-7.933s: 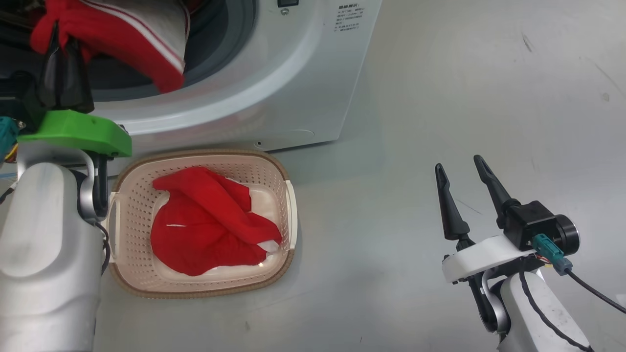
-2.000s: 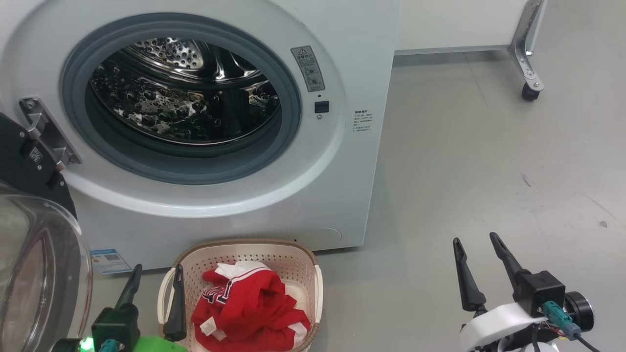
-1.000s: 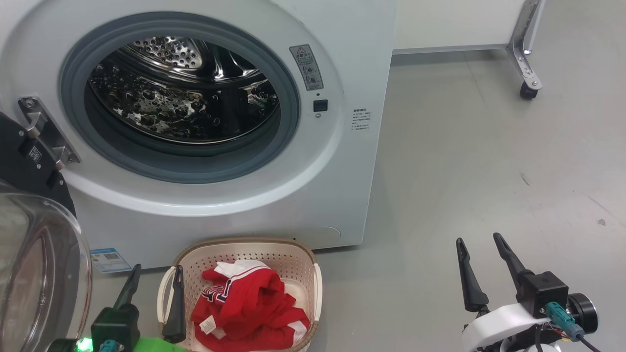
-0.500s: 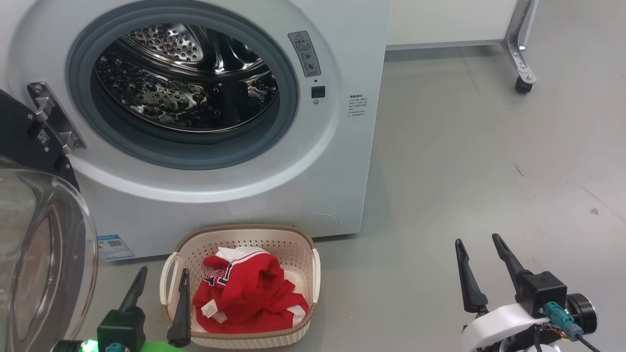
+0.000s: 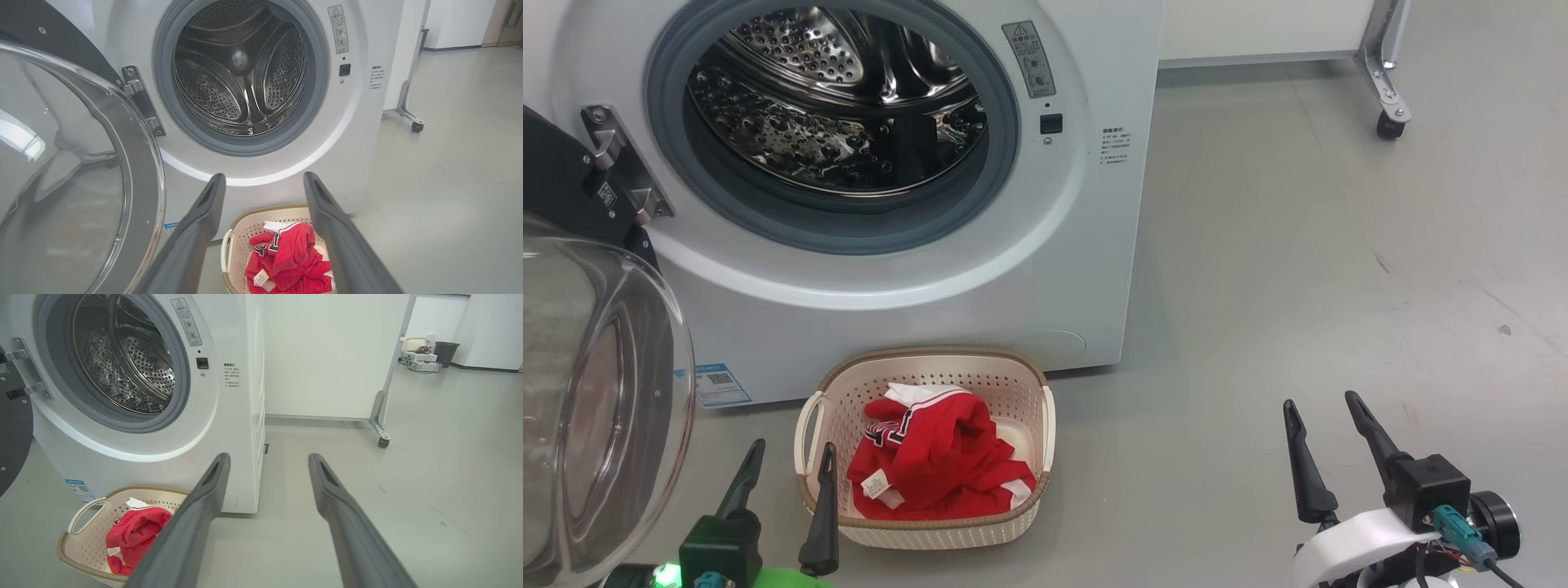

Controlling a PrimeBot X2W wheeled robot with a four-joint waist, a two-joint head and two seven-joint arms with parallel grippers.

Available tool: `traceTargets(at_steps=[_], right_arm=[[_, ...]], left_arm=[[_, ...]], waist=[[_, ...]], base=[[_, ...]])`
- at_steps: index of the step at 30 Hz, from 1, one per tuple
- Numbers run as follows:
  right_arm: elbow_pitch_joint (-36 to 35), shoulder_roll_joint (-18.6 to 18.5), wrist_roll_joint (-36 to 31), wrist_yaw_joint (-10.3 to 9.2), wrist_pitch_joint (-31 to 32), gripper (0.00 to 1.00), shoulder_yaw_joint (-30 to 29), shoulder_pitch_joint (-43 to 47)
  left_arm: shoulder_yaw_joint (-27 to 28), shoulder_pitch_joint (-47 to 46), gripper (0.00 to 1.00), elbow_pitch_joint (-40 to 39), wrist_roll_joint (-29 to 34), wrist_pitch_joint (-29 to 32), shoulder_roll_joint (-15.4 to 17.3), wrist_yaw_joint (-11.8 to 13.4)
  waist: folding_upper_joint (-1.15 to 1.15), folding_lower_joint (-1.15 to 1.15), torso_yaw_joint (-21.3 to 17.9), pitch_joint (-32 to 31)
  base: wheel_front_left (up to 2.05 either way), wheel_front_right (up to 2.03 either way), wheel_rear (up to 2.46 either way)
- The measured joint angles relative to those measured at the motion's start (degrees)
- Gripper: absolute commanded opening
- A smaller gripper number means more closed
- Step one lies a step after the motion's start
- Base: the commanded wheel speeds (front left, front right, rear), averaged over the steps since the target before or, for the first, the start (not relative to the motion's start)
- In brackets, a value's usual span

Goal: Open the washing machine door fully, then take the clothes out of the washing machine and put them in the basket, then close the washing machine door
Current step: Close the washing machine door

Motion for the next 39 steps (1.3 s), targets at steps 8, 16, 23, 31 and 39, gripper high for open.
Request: traceTargets(at_steps=[8,16,23,31,39], right_arm=[[-0.07,-0.01,0.0,-0.01,0.0,1.0,-0.03,0.0],[-0.19,-0.01,0.0,-0.01,0.0,1.0,-0.03,0.01],[-0.2,-0.01,0.0,-0.03,0.05,1.0,-0.03,0.02],[-0.36,-0.03,0.0,-0.52,0.05,1.0,-0.29,0.11],[-0.73,-0.35,0.01,-0.92,0.05,1.0,-1.25,0.96]], left_arm=[[-0.01,0.07,1.0,-0.36,0.0,0.27,0.01,0.01],[-0.01,0.18,1.0,-0.81,0.0,0.52,0.02,0.01],[-0.1,0.19,1.0,-1.08,0.01,0.67,0.04,0.01],[-0.58,0.19,1.0,-1.24,0.03,1.1,0.16,0.01],[-1.51,0.16,1.0,-1.56,0.19,1.52,0.34,0.0]], waist=[[0.0,0.0,-0.06,-0.05],[0.0,0.0,-0.09,0.05],[0.0,0.0,-0.07,0.04],[0.0,0.0,0.3,-0.17],[0.0,0.0,2.06,0.39]], base=[[-0.23,0.23,0.0],[-0.01,0.01,0.0],[0.0,0.0,0.0],[0.0,0.0,0.0],[0.0,0.0,0.0]])
